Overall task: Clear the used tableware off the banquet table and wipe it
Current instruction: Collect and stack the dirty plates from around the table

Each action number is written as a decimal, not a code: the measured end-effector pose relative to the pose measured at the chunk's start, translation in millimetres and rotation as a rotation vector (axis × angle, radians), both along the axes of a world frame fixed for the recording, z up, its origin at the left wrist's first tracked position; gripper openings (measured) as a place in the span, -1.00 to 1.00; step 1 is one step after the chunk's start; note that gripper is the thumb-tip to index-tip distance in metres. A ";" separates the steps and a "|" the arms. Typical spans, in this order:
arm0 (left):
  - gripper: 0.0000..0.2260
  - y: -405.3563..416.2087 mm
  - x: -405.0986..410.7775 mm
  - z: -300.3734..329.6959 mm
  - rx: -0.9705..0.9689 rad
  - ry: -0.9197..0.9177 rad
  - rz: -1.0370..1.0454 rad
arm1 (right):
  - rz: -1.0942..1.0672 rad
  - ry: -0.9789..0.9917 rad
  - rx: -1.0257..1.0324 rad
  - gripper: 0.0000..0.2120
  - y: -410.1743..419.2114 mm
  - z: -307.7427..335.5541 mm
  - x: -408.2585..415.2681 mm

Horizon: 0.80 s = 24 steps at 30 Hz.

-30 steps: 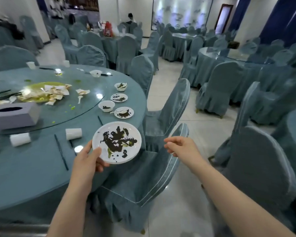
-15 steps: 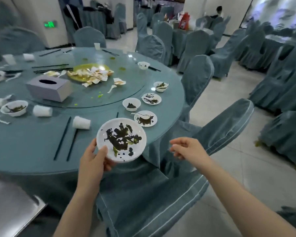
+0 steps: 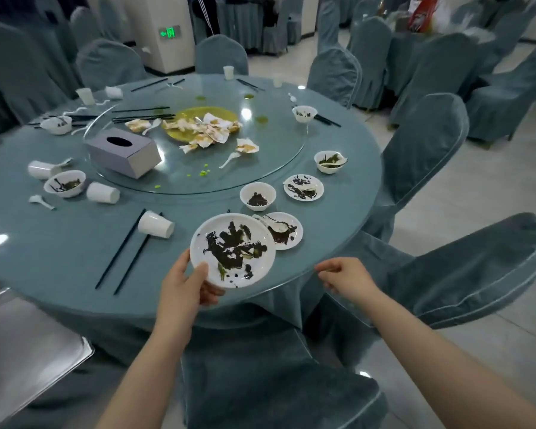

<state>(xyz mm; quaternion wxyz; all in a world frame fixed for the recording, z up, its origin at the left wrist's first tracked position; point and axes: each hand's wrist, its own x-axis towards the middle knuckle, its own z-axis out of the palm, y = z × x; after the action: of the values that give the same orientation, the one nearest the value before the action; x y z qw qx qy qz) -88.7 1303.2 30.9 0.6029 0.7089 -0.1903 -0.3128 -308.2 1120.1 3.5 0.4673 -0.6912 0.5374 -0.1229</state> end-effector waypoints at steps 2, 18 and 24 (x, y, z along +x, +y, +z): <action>-0.66 -17.4 8.1 -11.6 0.024 0.013 -0.005 | 0.022 0.052 -0.038 -0.83 -13.5 -13.9 3.2; -0.67 -68.6 10.6 -47.0 0.121 0.041 0.105 | -0.105 0.185 0.068 -0.47 -132.7 -105.3 93.2; -0.67 -73.8 -25.8 -38.3 0.159 0.033 0.224 | -0.112 0.000 0.278 -0.83 -162.6 -116.3 100.9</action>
<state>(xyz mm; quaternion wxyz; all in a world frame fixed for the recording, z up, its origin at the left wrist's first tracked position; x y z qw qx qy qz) -114.5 1229.4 -7.4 0.5789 0.7659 -0.0748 -0.2694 -207.3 957.5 -112.9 0.5509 -0.5888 0.5869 -0.0734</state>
